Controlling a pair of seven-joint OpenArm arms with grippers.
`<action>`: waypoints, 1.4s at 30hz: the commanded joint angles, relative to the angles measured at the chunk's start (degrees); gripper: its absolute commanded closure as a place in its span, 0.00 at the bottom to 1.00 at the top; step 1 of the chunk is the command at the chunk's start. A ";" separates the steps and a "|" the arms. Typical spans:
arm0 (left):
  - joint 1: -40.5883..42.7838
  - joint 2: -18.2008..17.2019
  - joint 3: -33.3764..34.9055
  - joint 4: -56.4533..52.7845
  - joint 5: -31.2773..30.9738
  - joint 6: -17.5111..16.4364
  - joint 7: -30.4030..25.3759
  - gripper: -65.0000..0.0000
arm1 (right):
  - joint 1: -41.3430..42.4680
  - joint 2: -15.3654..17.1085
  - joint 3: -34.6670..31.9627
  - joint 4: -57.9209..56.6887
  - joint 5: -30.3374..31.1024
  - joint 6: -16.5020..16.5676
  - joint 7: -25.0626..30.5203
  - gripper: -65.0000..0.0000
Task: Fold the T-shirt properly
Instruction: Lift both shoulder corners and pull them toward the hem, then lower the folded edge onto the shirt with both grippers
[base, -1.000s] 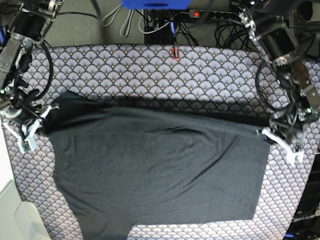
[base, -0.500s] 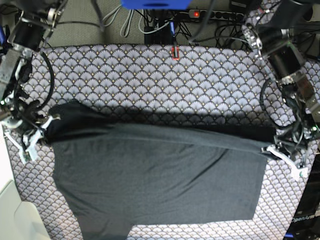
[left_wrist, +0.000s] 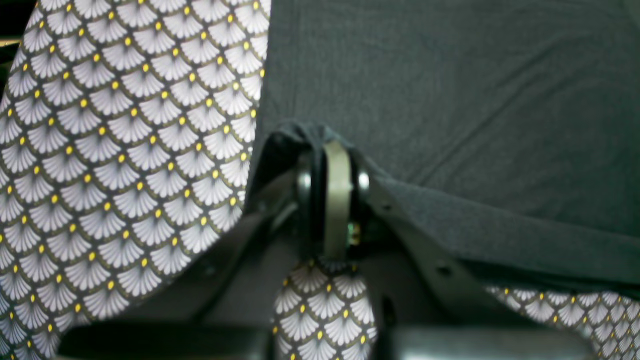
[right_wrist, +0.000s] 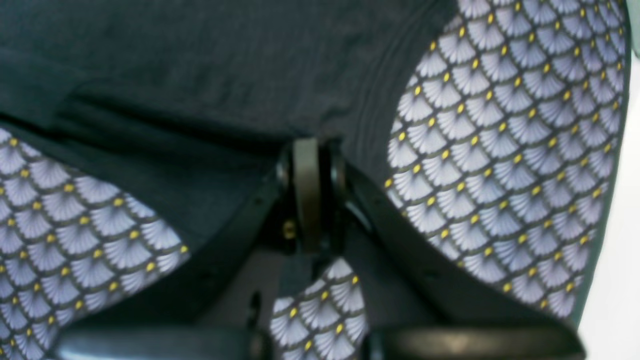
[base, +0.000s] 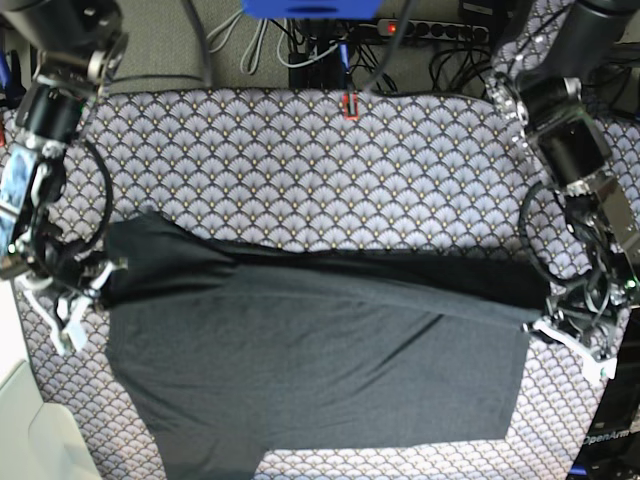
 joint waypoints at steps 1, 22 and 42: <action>-2.22 -0.95 -0.07 0.17 -0.60 -0.12 -1.29 0.99 | 2.20 1.16 -0.68 -0.36 0.99 -0.05 2.39 1.00; -4.95 -3.24 6.17 -6.86 -0.68 -0.12 -8.06 0.99 | 10.64 3.01 -7.71 -10.74 0.99 -0.05 9.42 1.00; -4.86 -3.94 5.82 -7.13 -0.68 -0.29 -7.36 0.52 | 10.64 5.38 -12.37 -17.07 1.17 -0.05 9.33 0.54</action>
